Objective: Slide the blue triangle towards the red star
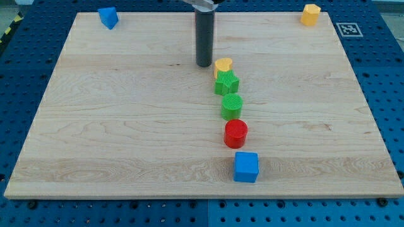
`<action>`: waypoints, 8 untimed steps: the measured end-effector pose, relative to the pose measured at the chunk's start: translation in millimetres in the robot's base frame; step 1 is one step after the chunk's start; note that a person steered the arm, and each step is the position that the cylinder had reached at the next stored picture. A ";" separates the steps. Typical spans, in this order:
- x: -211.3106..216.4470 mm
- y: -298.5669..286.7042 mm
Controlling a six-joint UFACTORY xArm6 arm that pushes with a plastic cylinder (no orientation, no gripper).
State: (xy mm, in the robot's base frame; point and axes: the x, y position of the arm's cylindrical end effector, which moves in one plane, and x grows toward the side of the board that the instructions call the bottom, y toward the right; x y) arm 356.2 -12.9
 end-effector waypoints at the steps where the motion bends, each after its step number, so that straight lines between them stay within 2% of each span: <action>1: -10.3 -44.8; 4: -81.9 -237.8; 6: -164.9 -250.8; 8: -141.4 -244.9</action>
State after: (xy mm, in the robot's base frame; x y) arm 214.8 -257.7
